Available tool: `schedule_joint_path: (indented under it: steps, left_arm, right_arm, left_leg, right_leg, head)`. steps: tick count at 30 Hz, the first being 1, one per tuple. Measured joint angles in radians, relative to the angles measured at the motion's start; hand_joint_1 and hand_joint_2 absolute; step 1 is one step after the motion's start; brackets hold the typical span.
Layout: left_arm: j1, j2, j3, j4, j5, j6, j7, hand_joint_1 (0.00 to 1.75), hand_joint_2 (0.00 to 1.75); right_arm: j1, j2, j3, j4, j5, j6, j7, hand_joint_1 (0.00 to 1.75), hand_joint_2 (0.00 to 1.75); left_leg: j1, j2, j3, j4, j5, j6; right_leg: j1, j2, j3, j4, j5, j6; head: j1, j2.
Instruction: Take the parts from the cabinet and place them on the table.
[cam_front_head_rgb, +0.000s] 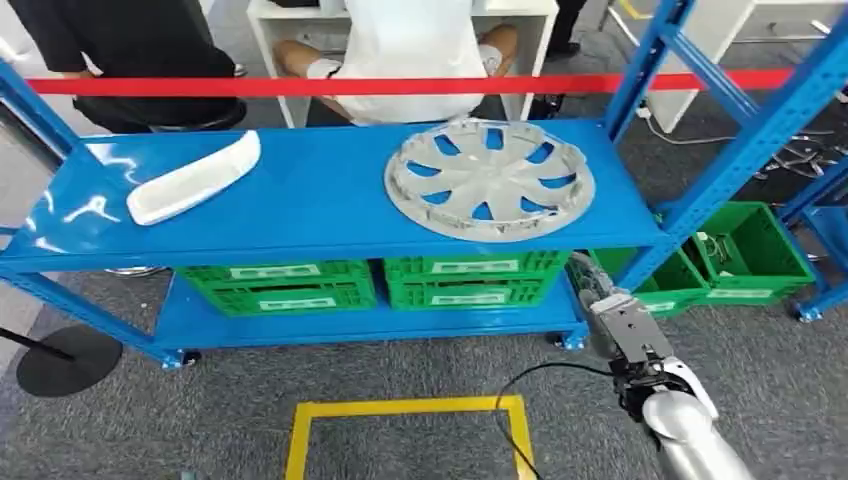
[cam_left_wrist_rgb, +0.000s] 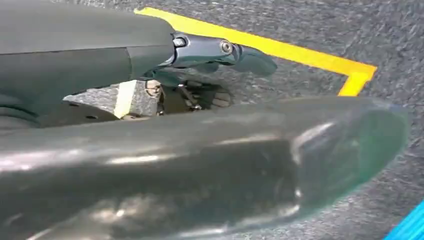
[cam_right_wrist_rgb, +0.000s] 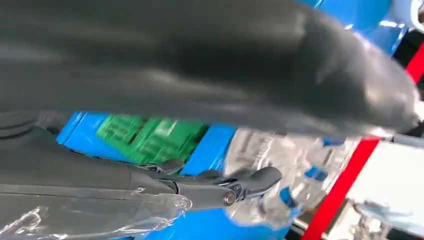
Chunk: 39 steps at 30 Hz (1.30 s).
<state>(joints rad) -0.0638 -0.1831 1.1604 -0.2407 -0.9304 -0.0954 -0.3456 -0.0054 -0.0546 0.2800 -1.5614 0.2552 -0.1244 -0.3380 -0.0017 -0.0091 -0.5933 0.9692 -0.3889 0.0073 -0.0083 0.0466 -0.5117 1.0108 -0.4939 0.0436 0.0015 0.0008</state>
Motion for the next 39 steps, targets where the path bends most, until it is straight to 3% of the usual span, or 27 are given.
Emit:
schedule_joint_path:
  steps: [1,4,5,6,7,10,11,12,15,16,17,20,21,22,23,25,26,27,28,29,31,32,35,36,37,38,39]
  left_arm:
    - [-0.001,0.0,0.0,0.0,0.0,0.0,0.0,0.0,0.0]
    - [-0.001,-0.001,0.0,0.0,0.0,0.0,0.0,0.0,0.0]
    - [0.001,-0.001,0.0,0.0,0.0,0.0,0.0,0.0,0.0]
    - [0.003,-0.001,0.0,0.0,0.0,0.0,0.0,0.0,0.0]
    - [0.003,-0.002,0.0,0.0,0.0,0.0,0.0,0.0,0.0]
    - [0.004,-0.005,-0.004,0.0,0.0,0.0,0.0,0.0,0.0]
    - [0.002,-0.005,-0.004,0.0,0.0,0.0,0.0,0.0,0.0]
    - [0.001,-0.005,-0.005,0.0,0.0,0.0,0.0,0.0,0.0]
    - [0.0,-0.005,-0.006,0.0,0.0,0.0,0.001,0.0,0.0]
    - [-0.001,-0.006,-0.006,-0.001,0.0,0.0,0.002,0.0,0.0]
    - [-0.002,-0.006,-0.006,-0.001,0.0,0.0,0.002,0.0,0.0]
    - [-0.001,-0.006,-0.006,-0.001,0.0,0.0,0.002,0.0,0.0]
    - [0.001,-0.006,-0.006,-0.001,0.0,0.0,0.002,0.0,0.0]
    - [0.002,-0.006,-0.006,-0.001,0.0,0.0,0.002,0.0,0.0]
    - [0.002,-0.006,-0.006,-0.001,0.0,0.0,0.002,0.0,0.0]
    - [0.002,-0.006,-0.006,-0.001,0.0,0.0,0.002,0.0,0.0]
    - [0.004,-0.005,-0.007,-0.001,0.0,0.0,0.002,0.0,0.0]
    - [0.002,-0.006,-0.007,-0.001,0.0,0.0,0.002,0.0,0.0]
    - [0.003,-0.006,-0.007,-0.001,0.0,0.0,0.003,0.0,0.0]
    - [0.003,-0.006,-0.007,-0.001,0.0,0.0,0.003,0.0,0.0]
    - [0.002,-0.008,-0.007,-0.001,0.0,0.0,0.003,0.0,0.0]
    - [0.001,-0.008,-0.007,-0.001,0.0,0.0,0.003,0.0,0.0]
    - [0.0,-0.009,-0.01,-0.001,0.0,0.0,0.004,0.0,0.0]
    - [0.002,-0.01,-0.011,-0.001,0.0,0.0,0.005,0.0,0.0]
    - [0.003,-0.009,-0.013,-0.001,0.0,0.0,0.008,0.0,0.0]
    - [0.003,-0.009,-0.014,-0.001,0.0,0.0,0.008,0.0,0.0]
    - [0.003,-0.01,-0.016,-0.001,0.0,0.0,0.009,0.0,0.0]
  right_arm:
    - [-0.003,0.0,0.0,0.0,0.0,0.0,-0.002,0.0,0.0]
    - [-0.005,0.0,0.0,0.0,0.002,0.0,-0.002,0.0,0.0]
    - [-0.001,0.0,0.0,0.0,0.003,0.001,-0.001,0.0,0.0]
    - [0.001,0.0,0.0,0.0,0.003,0.002,-0.001,0.0,0.0]
    - [0.001,0.0,0.0,0.0,0.003,0.002,0.0,0.0,0.0]
    - [0.002,0.0,0.0,0.0,0.005,0.003,0.0,0.0,0.0]
    - [0.001,0.0,0.0,0.001,0.005,0.003,0.0,0.0,0.0]
    - [0.001,0.0,0.0,0.0,0.006,0.005,0.001,0.0,0.0]
    - [0.004,0.0,0.0,0.0,0.006,0.005,0.001,0.0,0.0]
    - [0.004,0.0,0.0,0.0,0.006,0.005,0.0,0.0,0.0]
    - [0.002,0.0,0.0,0.0,0.006,0.005,0.0,0.0,0.0]
    - [0.006,0.0,0.0,0.0,0.006,0.006,0.0,0.0,0.0]
    - [0.007,0.0,0.0,0.0,0.006,0.006,0.0,0.0,0.0]
    - [0.007,0.0,0.0,0.0,0.006,0.006,0.0,0.0,0.0]
    - [0.007,0.0,0.0,0.0,0.006,0.006,0.0,0.0,0.0]
    - [0.006,0.0,0.0,0.0,0.006,0.006,0.0,0.0,0.0]
    - [0.004,0.0,0.0,0.0,0.006,0.007,0.0,0.0,0.0]
    - [0.004,0.0,0.0,0.0,0.006,0.008,0.001,0.0,0.0]
    - [0.004,0.0,0.0,0.0,0.006,0.009,0.001,0.0,0.0]
    - [0.006,0.0,0.0,0.0,0.01,0.01,0.002,0.0,1.75]
    - [0.006,0.0,0.0,-0.001,0.011,0.013,0.002,0.0,1.75]
    - [0.004,0.0,0.001,-0.003,0.016,0.015,0.002,0.0,1.75]
    - [0.002,0.0,0.001,-0.003,0.035,0.014,0.006,0.0,1.75]
    - [0.004,0.0,0.001,-0.003,0.044,0.014,0.008,0.0,1.75]
    - [0.004,0.0,0.001,-0.003,0.053,0.013,0.008,0.0,1.75]
    - [0.003,0.0,0.001,-0.003,0.064,0.01,0.007,0.0,1.75]
    - [0.002,-0.001,0.001,-0.004,0.073,0.007,0.006,0.0,1.75]
  left_leg:
    - [0.0,0.0,0.01,-0.001,-0.007,0.007]
    - [-0.001,0.001,0.025,-0.001,-0.027,0.013]
    - [-0.001,0.002,0.031,-0.001,-0.033,0.013]
    - [-0.001,0.001,0.04,-0.001,-0.04,0.013]
    - [-0.001,0.001,0.051,-0.001,-0.049,0.012]
    - [-0.002,0.001,0.089,-0.001,-0.079,0.001]
    - [-0.006,0.0,0.098,0.005,-0.087,-0.004]
    - [-0.009,0.001,0.094,0.002,-0.093,-0.01]
    - [-0.008,0.002,0.1,0.01,-0.093,-0.022]
    - [-0.008,0.003,0.084,0.044,-0.091,-0.028]
    - [-0.006,0.003,0.048,0.102,-0.104,-0.035]
    - [-0.004,0.003,-0.095,0.31,-0.204,-0.045]
    - [-0.004,0.003,-0.122,0.332,-0.208,-0.044]
    - [-0.004,0.003,-0.127,0.313,-0.181,-0.042]
    - [-0.005,0.003,-0.112,0.257,-0.129,-0.037]
    - [-0.008,0.003,-0.05,0.086,-0.004,-0.022]
    - [-0.011,0.003,-0.039,0.031,0.023,-0.015]
    - [-0.013,0.0,-0.038,0.009,-0.001,-0.013]
    - [-0.014,0.0,-0.035,0.008,0.003,-0.011]
    - [-0.013,0.0,-0.035,0.002,0.002,-0.006]
    - [-0.007,0.0,-0.013,0.002,0.005,0.006]
    - [-0.007,0.001,-0.003,0.002,-0.001,0.01]
    - [-0.008,0.001,0.012,0.002,-0.019,0.016]
    - [-0.008,0.001,0.019,0.002,-0.026,0.017]
    - [-0.008,0.0,0.028,0.002,-0.033,0.016]
    - [-0.008,0.0,0.039,0.002,-0.041,0.015]
    - [-0.007,0.0,0.053,0.002,-0.051,0.013]
  right_leg:
    - [0.002,-0.019,-0.014,0.043,-0.004,0.003]
    - [0.001,-0.036,-0.161,0.277,-0.091,0.012]
    - [0.001,-0.037,-0.199,0.321,-0.11,0.013]
    - [0.001,-0.037,-0.214,0.319,-0.097,0.013]
    - [0.001,-0.037,-0.207,0.275,-0.058,0.013]
    - [-0.001,-0.048,-0.117,0.024,0.115,0.01]
    - [0.002,-0.05,-0.116,0.007,0.085,0.002]
    - [0.003,-0.048,-0.106,0.009,0.082,-0.01]
    - [-0.003,-0.038,-0.1,0.008,0.09,-0.023]
    - [-0.004,-0.039,-0.093,0.006,0.086,-0.028]
    - [-0.005,-0.038,-0.089,0.005,0.08,-0.032]
    - [-0.004,-0.036,-0.078,0.005,0.064,-0.038]
    - [-0.003,-0.034,-0.071,0.005,0.057,-0.038]
    - [-0.003,-0.032,-0.062,0.005,0.051,-0.038]
    - [-0.001,-0.031,-0.05,0.005,0.043,-0.037]
    - [-0.001,-0.03,-0.024,0.004,0.026,-0.033]
    - [0.002,-0.029,-0.017,0.006,0.019,-0.03]
    - [0.005,-0.026,-0.019,0.007,0.011,-0.024]
    - [0.006,-0.025,-0.023,-0.004,0.004,-0.018]
    - [0.006,-0.024,-0.011,0.011,0.013,-0.011]
    - [0.005,-0.027,-0.004,0.004,-0.005,-0.001]
    - [0.005,-0.035,-0.014,0.044,-0.014,0.004]
    - [0.005,-0.038,-0.154,0.27,-0.093,0.013]
    - [0.005,-0.038,-0.187,0.307,-0.116,0.014]
    - [0.005,-0.038,-0.201,0.303,-0.115,0.014]
    - [0.005,-0.038,-0.195,0.263,-0.086,0.013]
    - [0.005,-0.038,-0.172,0.188,-0.033,0.012]
  head:
    - [0.005,0.0]
    - [0.013,0.0]
    - [0.013,0.0]
    - [0.013,0.0]
    - [0.015,0.0]
    - [0.015,0.0]
    - [0.014,0.0]
    - [0.014,0.0]
    - [0.013,0.0]
    - [0.014,0.0]
    - [0.008,0.0]
    - [0.008,0.0]
    - [0.009,0.0]
    - [0.009,0.0]
    - [0.008,0.0]
    - [0.008,0.0]
    - [0.009,0.0]
    - [0.004,0.0]
    - [0.01,0.0]
    - [0.007,0.0]
    - [0.008,0.0]
    - [0.011,0.0]
    - [0.017,0.0]
    - [0.017,0.0]
    - [0.017,0.0]
    - [0.018,0.0]
    - [0.017,0.0]
